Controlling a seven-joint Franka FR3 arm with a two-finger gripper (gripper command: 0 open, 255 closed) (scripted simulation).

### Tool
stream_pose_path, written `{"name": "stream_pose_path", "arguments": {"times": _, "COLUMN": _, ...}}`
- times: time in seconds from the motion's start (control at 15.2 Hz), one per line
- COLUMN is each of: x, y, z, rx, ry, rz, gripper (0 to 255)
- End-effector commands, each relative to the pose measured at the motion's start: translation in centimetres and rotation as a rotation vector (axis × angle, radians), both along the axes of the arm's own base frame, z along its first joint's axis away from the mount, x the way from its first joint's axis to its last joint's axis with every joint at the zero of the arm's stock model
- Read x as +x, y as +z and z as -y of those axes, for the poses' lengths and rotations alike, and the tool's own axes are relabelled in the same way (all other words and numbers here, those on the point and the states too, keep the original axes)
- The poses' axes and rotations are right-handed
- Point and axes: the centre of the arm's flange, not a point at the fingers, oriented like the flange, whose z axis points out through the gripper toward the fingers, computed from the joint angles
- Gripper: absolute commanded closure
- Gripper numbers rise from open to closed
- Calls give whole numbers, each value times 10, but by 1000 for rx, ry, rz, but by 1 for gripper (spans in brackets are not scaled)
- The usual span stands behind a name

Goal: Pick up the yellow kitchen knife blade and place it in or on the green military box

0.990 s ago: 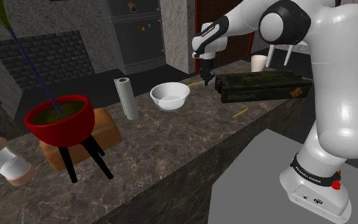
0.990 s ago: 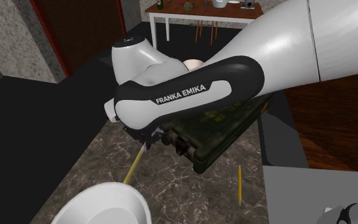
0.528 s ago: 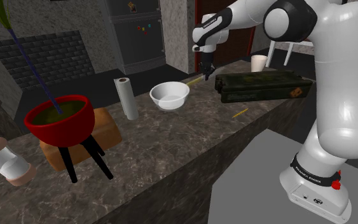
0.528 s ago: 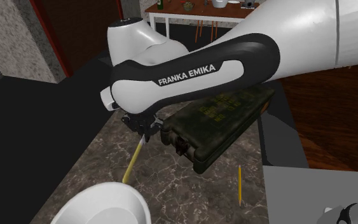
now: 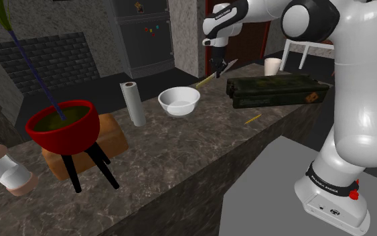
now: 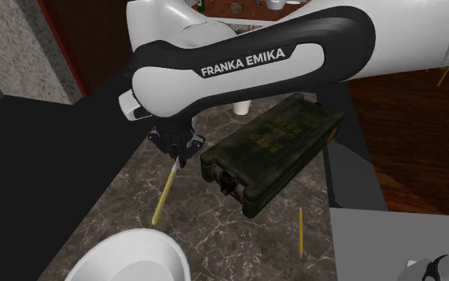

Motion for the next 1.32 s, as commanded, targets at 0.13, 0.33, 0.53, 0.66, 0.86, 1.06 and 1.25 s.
{"name": "stream_pose_path", "arguments": {"times": 0.13, "x": 0, "y": 22, "z": 0, "rx": 0, "ry": 0, "rz": 0, "gripper": 255}}
{"name": "stream_pose_path", "arguments": {"times": 0.33, "x": 0, "y": 38, "z": 0, "rx": 0, "ry": 0, "rz": 0, "gripper": 255}}
{"name": "stream_pose_path", "arguments": {"times": 0.53, "x": 0, "y": 53, "z": 0, "rx": 0, "ry": 0, "rz": 0, "gripper": 255}}
{"name": "stream_pose_path", "arguments": {"times": 0.66, "x": 0, "y": 64, "z": 0, "rx": 0, "ry": 0, "rz": 0, "gripper": 255}}
{"name": "stream_pose_path", "arguments": {"times": 0.86, "x": -23, "y": 66, "z": 14, "rx": 0, "ry": 0, "rz": 0, "gripper": 255}}
{"name": "stream_pose_path", "arguments": {"times": 1.06, "x": -57, "y": 66, "z": 34, "rx": 0, "ry": 0, "rz": 0, "gripper": 255}}
{"name": "stream_pose_path", "arguments": {"times": 1.25, "x": -91, "y": 66, "z": 54, "rx": 0, "ry": 0, "rz": 0, "gripper": 255}}
